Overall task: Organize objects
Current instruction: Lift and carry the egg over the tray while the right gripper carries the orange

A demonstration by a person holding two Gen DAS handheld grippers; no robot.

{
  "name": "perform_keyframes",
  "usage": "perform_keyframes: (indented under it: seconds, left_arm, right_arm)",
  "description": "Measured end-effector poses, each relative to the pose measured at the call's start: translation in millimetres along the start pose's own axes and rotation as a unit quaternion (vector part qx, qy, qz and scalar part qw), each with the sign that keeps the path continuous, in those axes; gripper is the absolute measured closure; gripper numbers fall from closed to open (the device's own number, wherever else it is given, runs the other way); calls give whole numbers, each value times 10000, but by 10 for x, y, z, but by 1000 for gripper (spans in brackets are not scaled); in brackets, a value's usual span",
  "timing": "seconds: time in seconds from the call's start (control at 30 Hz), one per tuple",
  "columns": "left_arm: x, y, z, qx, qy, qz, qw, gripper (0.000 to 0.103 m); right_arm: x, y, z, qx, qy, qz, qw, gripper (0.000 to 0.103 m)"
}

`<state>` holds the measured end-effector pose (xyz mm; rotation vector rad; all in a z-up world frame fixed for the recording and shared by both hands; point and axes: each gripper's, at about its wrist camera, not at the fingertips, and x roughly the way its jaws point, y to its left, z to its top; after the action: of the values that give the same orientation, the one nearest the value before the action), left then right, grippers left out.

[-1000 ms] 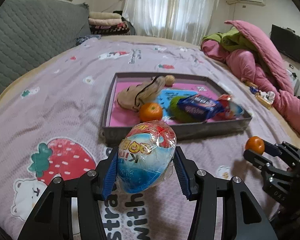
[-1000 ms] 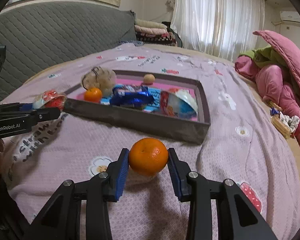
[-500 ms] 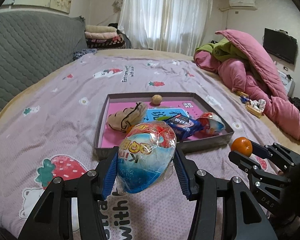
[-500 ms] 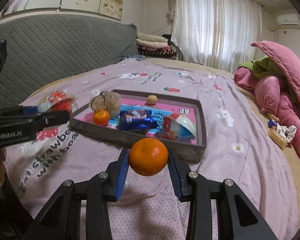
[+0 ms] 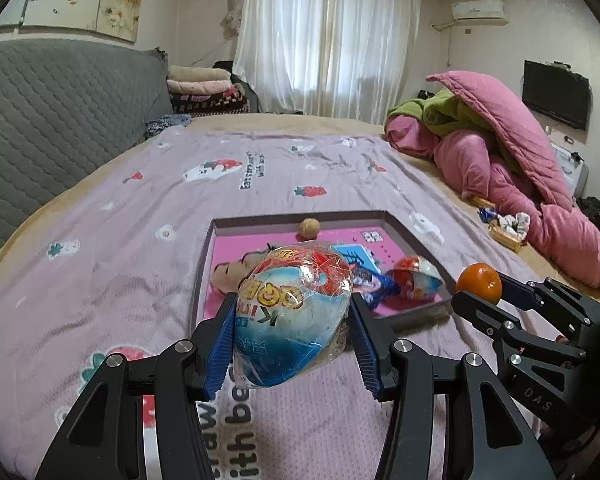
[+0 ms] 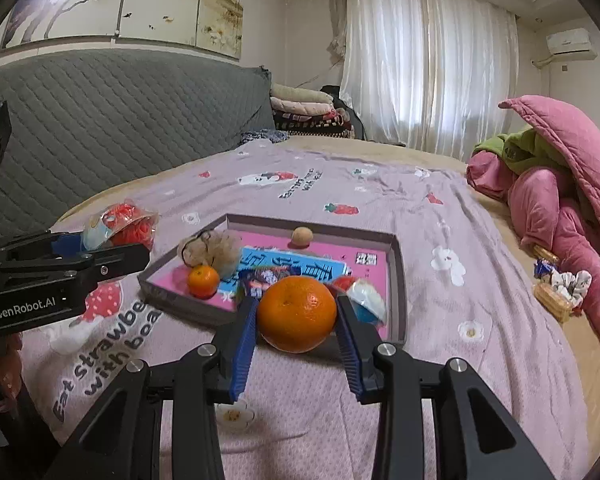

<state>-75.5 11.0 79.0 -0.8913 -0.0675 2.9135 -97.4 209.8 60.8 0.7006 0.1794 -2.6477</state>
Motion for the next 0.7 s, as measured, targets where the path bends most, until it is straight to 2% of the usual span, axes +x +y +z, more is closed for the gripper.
perform_keyframes:
  seconds: [0.23,0.4,0.7]
  left_arm:
    - [31,109,235,-24,-166,74,9998,49]
    - [152,189,355,-30,-187,153,9997,49]
    - [615,345,229,-168,213,305,9992,49]
  right_arm:
    - [4,-101,258,54,-230,-134,9996,64]
    - [99,-146,387,46,-223,-180,9996,64]
    - [512,-137,225,59,339,-66,9994,64]
